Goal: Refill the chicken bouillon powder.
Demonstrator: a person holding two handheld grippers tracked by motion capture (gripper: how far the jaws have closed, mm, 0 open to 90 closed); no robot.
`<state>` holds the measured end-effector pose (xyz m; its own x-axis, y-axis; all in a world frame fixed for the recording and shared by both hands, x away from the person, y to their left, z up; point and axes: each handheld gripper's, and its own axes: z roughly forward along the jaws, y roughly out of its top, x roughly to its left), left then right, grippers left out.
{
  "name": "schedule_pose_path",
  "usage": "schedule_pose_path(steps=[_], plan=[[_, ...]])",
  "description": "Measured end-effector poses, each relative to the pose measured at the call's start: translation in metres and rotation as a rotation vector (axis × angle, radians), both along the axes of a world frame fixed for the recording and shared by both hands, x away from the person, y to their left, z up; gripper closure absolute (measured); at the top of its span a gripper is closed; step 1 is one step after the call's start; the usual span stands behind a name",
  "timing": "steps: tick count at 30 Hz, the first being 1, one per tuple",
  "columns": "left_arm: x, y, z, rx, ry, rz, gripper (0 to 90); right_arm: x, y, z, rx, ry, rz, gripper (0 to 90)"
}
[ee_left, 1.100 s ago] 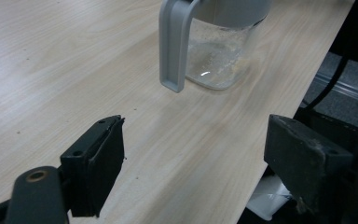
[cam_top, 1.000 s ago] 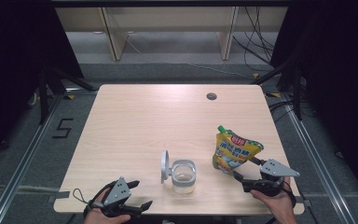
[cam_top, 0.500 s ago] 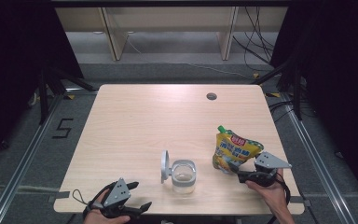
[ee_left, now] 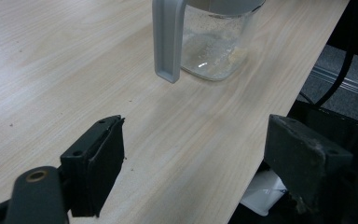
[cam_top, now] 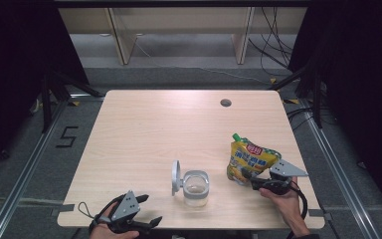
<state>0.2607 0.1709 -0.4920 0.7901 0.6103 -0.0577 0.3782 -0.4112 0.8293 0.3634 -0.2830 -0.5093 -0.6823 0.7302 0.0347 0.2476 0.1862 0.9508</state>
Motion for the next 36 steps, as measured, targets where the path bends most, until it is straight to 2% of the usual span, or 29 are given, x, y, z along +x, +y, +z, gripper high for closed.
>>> schedule_pose_path(steps=[1,4,5,6,7,9,10,12,13,14,16,17,18,19,20,21,22,23,24,25,26,27,29,30,31,32,33,34,36], plan=[[0.001,0.001,0.0,0.03,-0.011,-0.003,19.5,0.0,0.001,-0.001,0.001,0.013,-0.003,28.7],[0.001,0.001,0.0,0.024,0.003,-0.011,19.5,0.003,0.003,-0.003,0.007,0.0,0.004,28.0],[0.001,0.0,0.0,0.017,0.009,-0.012,19.5,0.002,0.004,-0.004,-0.003,0.032,-0.008,27.6],[0.001,0.0,-0.001,0.013,0.005,-0.01,19.5,0.002,0.004,-0.004,-0.003,0.032,-0.008,27.6],[0.001,0.0,-0.001,0.012,0.002,-0.009,19.5,0.005,0.004,-0.005,-0.006,-0.012,-0.004,27.6],[0.001,-0.001,-0.002,0.004,-0.001,-0.005,19.5,0.007,0.006,-0.006,0.026,-0.02,-0.009,28.0],[0.001,-0.001,-0.002,0.004,-0.001,-0.005,19.5,0.006,0.006,-0.005,0.027,0.011,-0.007,27.9],[0.001,-0.001,-0.002,0.005,-0.001,-0.005,19.5,0.007,0.007,-0.005,0.033,0.014,-0.008,27.7],[0.001,-0.001,-0.002,0.015,-0.001,-0.01,19.5,0.01,0.007,-0.005,0.007,-0.023,0.009,28.6],[0.001,-0.001,-0.002,0.014,-0.003,-0.006,19.5,0.011,0.009,-0.005,0.015,-0.032,0.009,28.8],[0.001,-0.001,-0.001,0.026,0.001,-0.011,19.5,0.012,0.011,-0.005,0.028,-0.017,0.004,29.6],[0.001,-0.001,-0.001,0.027,0.0,-0.011,19.5,0.017,0.011,-0.006,0.034,-0.076,0.005,30.5],[0.001,-0.001,-0.001,0.027,0.0,-0.011,19.5,0.017,0.011,-0.006,0.034,-0.076,0.005,30.5],[0.0,-0.001,-0.001,0.021,0.001,-0.01,19.5,0.016,0.011,-0.006,0.048,-0.026,0.024,31.0],[0.001,-0.001,-0.001,0.029,-0.001,-0.012,19.5,0.016,0.013,-0.006,0.054,-0.025,-0.005,31.2],[0.001,-0.001,-0.001,0.026,0.0,-0.011,19.5,0.017,0.013,-0.005,0.05,-0.031,0.005,31.5],[0.001,-0.001,-0.001,0.026,0.0,-0.013,19.5,0.022,0.013,-0.006,0.05,-0.098,0.008,31.8],[0.001,-0.001,-0.002,0.024,0.006,-0.014,19.5,0.022,0.013,-0.006,0.049,-0.101,0.01,31.9],[0.001,-0.001,-0.001,0.026,0.015,-0.017,19.5,0.022,0.013,-0.006,0.05,-0.084,0.013,32.0],[0.001,-0.002,-0.003,0.004,0.012,-0.013,19.5,0.023,0.013,-0.007,0.076,-0.091,0.018,32.8],[0.0,-0.002,-0.002,-0.002,0.018,-0.016,19.5,0.023,0.013,-0.007,0.065,-0.067,0.04,33.3],[0.0,-0.002,-0.002,-0.002,0.018,-0.016,19.5,0.023,0.013,-0.006,0.051,-0.065,0.042,33.7],[0.003,0.0,-0.002,0.022,-0.013,-0.034,19.5,0.024,0.013,-0.006,0.051,-0.069,0.037,34.2],[0.001,-0.001,-0.002,0.013,0.013,-0.014,19.5,0.023,0.015,-0.006,0.073,-0.043,0.034,36.1],[0.001,-0.002,-0.002,0.012,0.014,-0.014,19.5,0.023,0.017,-0.007,0.092,-0.069,0.026,37.2],[0.001,-0.002,-0.002,0.012,0.014,-0.014,19.5,0.023,0.017,-0.007,0.092,-0.069,0.026,37.2],[0.001,-0.001,-0.002,0.017,0.015,-0.021,19.5,0.026,0.015,-0.007,0.048,-0.08,0.034,39.0],[0.001,-0.001,-0.002,0.018,0.015,-0.021,19.5,0.024,0.017,-0.007,0.079,-0.06,0.021,43.8],[0.001,-0.001,-0.002,0.022,0.016,-0.021,19.5,0.023,0.016,-0.007,0.057,-0.072,0.023,44.2]])
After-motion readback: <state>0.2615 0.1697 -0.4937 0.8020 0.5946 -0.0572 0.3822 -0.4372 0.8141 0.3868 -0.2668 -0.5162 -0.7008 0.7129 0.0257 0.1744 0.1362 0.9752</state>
